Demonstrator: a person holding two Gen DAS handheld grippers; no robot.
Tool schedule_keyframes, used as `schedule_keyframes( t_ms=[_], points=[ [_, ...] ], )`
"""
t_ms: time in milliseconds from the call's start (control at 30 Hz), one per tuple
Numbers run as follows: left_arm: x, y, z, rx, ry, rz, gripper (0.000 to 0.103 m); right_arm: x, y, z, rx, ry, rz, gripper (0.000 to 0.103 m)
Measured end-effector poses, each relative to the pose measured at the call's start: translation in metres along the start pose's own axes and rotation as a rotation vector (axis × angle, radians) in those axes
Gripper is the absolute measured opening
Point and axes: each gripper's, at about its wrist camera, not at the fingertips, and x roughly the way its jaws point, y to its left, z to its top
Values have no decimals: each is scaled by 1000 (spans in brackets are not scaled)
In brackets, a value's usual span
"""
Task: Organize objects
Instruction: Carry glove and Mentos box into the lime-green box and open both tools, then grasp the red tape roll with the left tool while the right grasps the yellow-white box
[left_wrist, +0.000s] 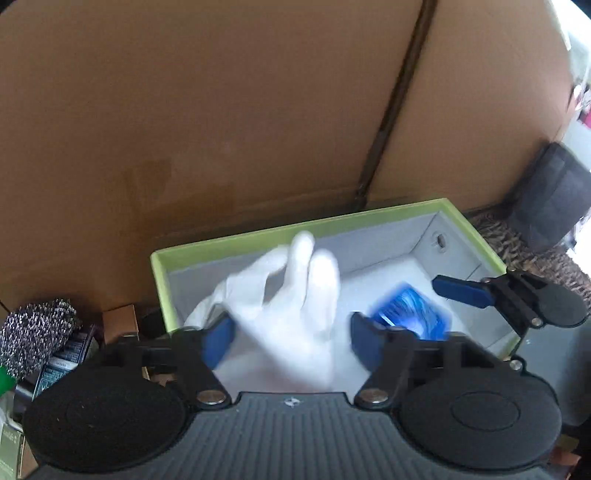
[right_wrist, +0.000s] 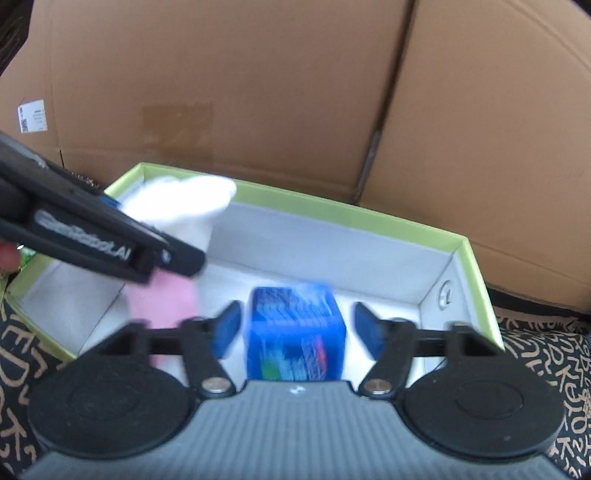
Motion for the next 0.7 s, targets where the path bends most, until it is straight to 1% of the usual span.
schedule_keyframes(
  t_ms=[67,100,167,267,367,433,500,533,633,700],
  points=[
    [-12,-3,0,-6,-55,-4,84,-11,-4,-3,5,-51,-27,102],
    [-16,-4,0,-5,-65,-7,85,-17,-5,-3,5,-77,-44,103],
    [-23,-7,-1,-11,-61,-11,85,-27,-7,-3,4,-98,-64,103],
    [-34,-13,-4,-23,-61,-11,85,-41,-9,-5,15,-120,-72,103],
    [-52,-20,-9,-8,-89,-5,85,-49,-11,-5,25,-132,-73,103],
    [-67,-25,-14,1,-112,5,85,-62,-10,-8,32,-142,-73,103],
    [-90,-24,-24,4,-146,15,85,-80,-3,-12,38,-169,-59,103],
    [-101,-24,-29,4,-163,27,85,-102,3,-22,40,-182,-53,103],
    [-131,-24,-52,-4,-216,38,87,-125,16,-28,60,-214,-24,103],
    [-152,-20,-70,-22,-237,61,88,-138,24,-37,82,-232,8,103]
  ],
)
